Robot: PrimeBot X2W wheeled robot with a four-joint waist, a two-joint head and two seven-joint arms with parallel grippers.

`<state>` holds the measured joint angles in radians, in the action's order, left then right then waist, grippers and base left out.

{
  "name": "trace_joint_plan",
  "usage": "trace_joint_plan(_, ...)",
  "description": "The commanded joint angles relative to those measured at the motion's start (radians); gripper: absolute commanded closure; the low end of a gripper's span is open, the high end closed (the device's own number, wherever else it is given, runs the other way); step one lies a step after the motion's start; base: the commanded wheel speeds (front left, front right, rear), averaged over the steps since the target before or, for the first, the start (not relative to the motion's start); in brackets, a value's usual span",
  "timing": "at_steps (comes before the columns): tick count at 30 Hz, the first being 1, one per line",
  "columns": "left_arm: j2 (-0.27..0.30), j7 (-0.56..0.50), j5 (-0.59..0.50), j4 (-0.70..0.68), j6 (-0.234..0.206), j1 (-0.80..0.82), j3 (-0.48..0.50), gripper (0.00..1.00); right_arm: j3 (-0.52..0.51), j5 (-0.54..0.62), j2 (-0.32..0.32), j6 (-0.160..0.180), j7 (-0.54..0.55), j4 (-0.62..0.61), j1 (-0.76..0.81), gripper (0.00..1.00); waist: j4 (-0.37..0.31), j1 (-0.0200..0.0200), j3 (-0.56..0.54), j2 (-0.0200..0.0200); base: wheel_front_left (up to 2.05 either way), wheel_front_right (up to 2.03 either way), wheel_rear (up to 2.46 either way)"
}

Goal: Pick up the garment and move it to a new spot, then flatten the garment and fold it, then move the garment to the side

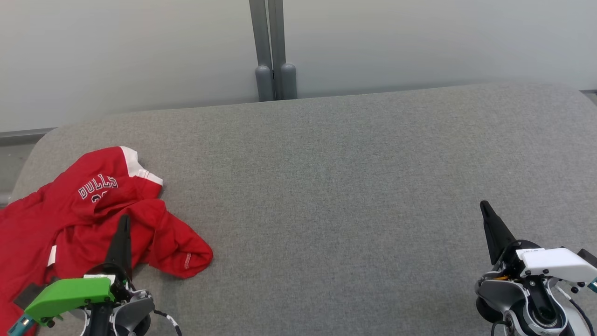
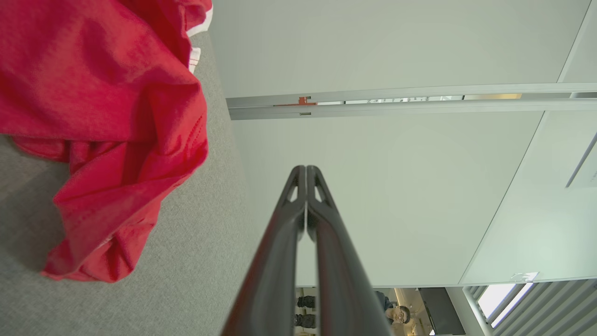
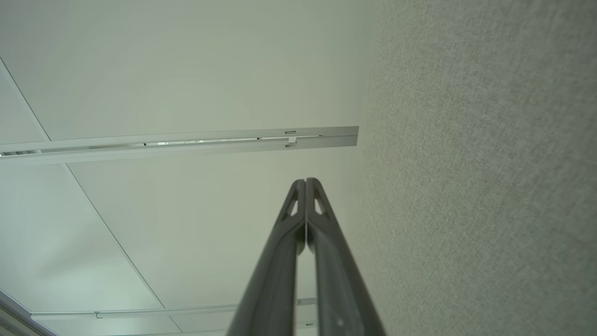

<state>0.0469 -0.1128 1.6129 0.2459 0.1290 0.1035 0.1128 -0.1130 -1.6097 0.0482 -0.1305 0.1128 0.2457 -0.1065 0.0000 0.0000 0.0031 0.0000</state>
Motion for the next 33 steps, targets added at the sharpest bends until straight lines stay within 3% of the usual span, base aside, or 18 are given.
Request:
trace_joint_plan(1,0.008,-0.001,0.000,0.001,0.005,0.011,0.003,1.00,-0.002,-0.007,0.005,-0.002,0.001,0.001,-0.005,1.00,0.000,0.0000,0.000,0.0000,0.00,0.00,0.00)
trace_joint_plan(2,0.000,0.000,0.000,0.001,0.000,0.000,0.000,0.00,0.000,0.000,0.000,0.000,0.000,0.001,0.000,0.00,0.000,0.0000,0.000,0.0000,0.00,0.00,0.00)
trace_joint_plan(14,-0.006,0.044,-0.014,0.016,-0.001,-0.032,-0.040,0.00,0.029,0.026,-0.006,0.000,-0.044,-0.009,0.045,0.00,0.000,0.0001,0.001,0.0000,0.00,0.00,0.00)
trace_joint_plan(20,-0.005,0.073,-0.059,0.012,-0.001,-0.038,-0.054,0.00,0.038,0.097,0.000,0.000,-0.073,-0.038,0.056,0.00,0.001,0.0001,0.001,0.0000,0.00,0.00,0.00)
trace_joint_plan(33,-0.003,0.127,-0.334,-0.019,-0.025,-0.048,-0.059,0.00,0.052,0.405,0.024,0.000,-0.128,-0.110,0.075,0.00,0.004,0.0001,0.001,0.0000,0.00,0.00,0.00)
